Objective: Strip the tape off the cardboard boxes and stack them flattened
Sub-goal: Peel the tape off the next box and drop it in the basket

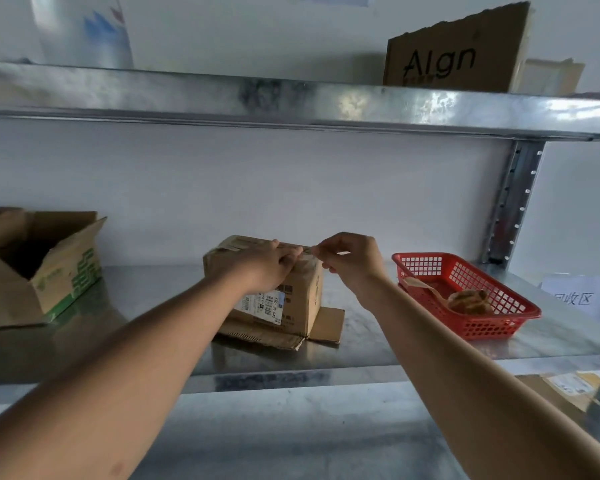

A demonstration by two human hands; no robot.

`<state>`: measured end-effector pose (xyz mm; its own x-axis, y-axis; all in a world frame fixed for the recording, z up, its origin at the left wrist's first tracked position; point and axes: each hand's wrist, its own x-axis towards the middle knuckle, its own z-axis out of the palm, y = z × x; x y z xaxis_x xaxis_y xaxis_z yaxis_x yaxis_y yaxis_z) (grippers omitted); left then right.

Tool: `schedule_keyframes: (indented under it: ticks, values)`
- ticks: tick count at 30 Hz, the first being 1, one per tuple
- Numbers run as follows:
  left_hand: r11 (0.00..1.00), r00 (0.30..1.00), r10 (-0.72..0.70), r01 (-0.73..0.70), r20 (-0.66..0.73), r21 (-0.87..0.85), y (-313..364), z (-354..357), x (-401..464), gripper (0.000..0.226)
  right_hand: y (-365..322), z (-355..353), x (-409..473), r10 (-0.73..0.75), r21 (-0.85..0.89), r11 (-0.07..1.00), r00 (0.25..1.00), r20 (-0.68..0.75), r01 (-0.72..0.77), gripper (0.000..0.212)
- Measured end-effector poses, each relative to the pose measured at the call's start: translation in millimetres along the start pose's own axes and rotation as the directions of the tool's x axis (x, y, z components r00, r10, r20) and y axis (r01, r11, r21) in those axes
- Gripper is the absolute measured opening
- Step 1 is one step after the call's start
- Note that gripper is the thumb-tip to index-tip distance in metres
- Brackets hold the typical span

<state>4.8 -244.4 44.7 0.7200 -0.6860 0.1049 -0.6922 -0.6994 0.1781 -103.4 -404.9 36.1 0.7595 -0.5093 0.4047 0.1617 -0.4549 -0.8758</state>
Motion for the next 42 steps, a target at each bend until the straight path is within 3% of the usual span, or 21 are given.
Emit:
schedule_keyframes:
  ticks: [3, 6, 8, 11, 13, 16, 22, 30, 34, 38, 40, 42]
  values:
    - [1.000, 1.000, -0.014, 0.014, 0.007, -0.011, 0, 1, 1, 0.050, 5, 10, 3, 0.009, -0.067, 0.998, 1.000, -0.024, -0.011, 0.008]
    - [1.000, 1.000, -0.021, 0.021, 0.004, -0.009, -1, 3, 4, 0.050, 5, 12, 1, -0.022, -0.176, 0.984, 1.000, 0.010, 0.023, 0.023]
    - [0.999, 0.999, -0.032, 0.032, 0.003, -0.013, -2, 5, 7, 0.050, 7, 10, -2, -0.092, -0.281, 0.954, 0.993, 0.067, 0.107, 0.036]
    - [0.998, 0.999, -0.045, 0.045, 0.001, -0.046, -1, 5, 9, 0.049, 6, 5, -6, -0.224, -0.360, 0.892, 0.959, 0.172, 0.273, 0.013]
    - [0.998, 0.999, -0.051, 0.051, 0.000, -0.043, 0, 5, 10, 0.049, 9, 6, -7, -0.287, -0.450, 0.818, 0.932, 0.221, 0.359, 0.025]
    - [0.998, 0.998, -0.062, 0.062, -0.007, -0.016, 2, 5, 9, 0.050, 10, 9, -6, -0.367, -0.492, 0.753, 0.899, 0.238, 0.438, 0.022]
    - [0.997, 0.997, -0.073, 0.073, -0.032, -0.001, 2, 7, 6, 0.052, 12, 8, -8, -0.428, -0.428, 0.763, 0.875, 0.228, 0.485, 0.019]
    - [0.996, 0.995, -0.085, 0.084, -0.050, -0.014, 1, 11, 6, 0.050, 13, 19, -1, -0.177, -0.225, 0.953, 0.977, 0.120, 0.200, 0.040]
    - [0.996, 0.995, -0.081, 0.078, -0.053, -0.042, -2, 12, 7, 0.051, 21, 24, -11, -0.332, -0.194, 0.923, 0.942, 0.036, 0.333, 0.025]
    - [0.996, 0.996, -0.080, 0.078, -0.044, -0.042, -3, 12, 11, 0.052, 20, 28, -26, -0.570, -0.170, 0.808, 0.821, 0.010, 0.564, 0.020]
    - [0.997, 0.997, -0.063, 0.060, -0.054, -0.050, -6, 13, 14, 0.052, 17, 26, -28, -0.568, -0.179, 0.812, 0.823, -0.023, 0.555, 0.015]
    - [0.999, 0.996, -0.037, 0.035, -0.086, -0.022, -9, 17, 17, 0.054, 12, 19, -27, -0.467, -0.138, 0.880, 0.881, -0.071, 0.455, 0.010]
